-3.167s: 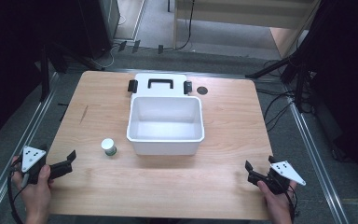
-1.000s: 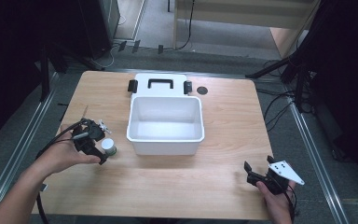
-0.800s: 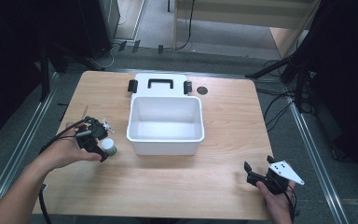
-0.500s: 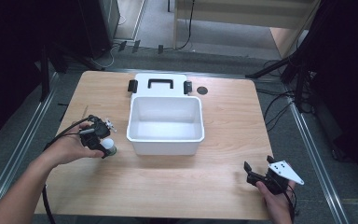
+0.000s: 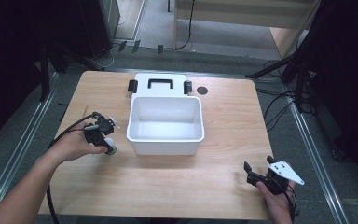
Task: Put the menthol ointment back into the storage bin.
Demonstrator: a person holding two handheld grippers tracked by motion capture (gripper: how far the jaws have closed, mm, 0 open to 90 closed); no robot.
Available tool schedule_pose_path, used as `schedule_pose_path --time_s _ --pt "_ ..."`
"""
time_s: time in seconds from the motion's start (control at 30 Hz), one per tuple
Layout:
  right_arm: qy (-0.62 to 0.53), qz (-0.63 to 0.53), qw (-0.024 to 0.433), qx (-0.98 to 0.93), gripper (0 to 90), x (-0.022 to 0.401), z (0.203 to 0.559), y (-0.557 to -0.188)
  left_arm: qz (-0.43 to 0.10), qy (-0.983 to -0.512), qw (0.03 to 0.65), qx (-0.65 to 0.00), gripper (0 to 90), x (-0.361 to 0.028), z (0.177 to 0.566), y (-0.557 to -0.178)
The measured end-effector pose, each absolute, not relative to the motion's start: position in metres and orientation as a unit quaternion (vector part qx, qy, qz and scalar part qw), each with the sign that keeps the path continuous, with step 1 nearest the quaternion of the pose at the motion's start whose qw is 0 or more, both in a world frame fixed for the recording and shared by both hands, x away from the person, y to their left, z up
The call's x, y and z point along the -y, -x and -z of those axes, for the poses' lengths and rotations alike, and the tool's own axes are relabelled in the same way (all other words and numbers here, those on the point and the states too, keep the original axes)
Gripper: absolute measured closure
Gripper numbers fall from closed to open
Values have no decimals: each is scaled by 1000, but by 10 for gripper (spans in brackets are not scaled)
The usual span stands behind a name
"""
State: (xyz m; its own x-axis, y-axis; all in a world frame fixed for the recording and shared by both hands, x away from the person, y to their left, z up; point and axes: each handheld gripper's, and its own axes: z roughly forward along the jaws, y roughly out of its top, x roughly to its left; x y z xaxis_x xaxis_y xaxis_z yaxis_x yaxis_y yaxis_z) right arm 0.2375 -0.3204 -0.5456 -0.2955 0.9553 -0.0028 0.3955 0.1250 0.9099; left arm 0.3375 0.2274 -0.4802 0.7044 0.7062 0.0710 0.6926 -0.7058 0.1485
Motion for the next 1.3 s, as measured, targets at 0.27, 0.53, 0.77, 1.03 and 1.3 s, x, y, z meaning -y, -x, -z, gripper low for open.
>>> schedule_pose_path --time_s 0.27,0.53,0.77,1.03,1.3 --pt "-498 -435 322 -678 84 321 546 -237 -56 -920 57 -384 509 -232 474 -341" --pt "-498 -435 322 -678 83 320 546 -237 -66 -923 60 -373 510 -233 453 -343" --pt "-497 -435 322 -678 84 320 546 -237 -47 -932 48 -356 510 -230 435 -345" --pt "-497 -436 320 -679 84 321 546 -237 -57 -933 45 -353 511 -226 411 -350" --pt "-495 -435 321 -680 83 320 546 -237 -59 -936 41 -345 511 -220 391 -354"
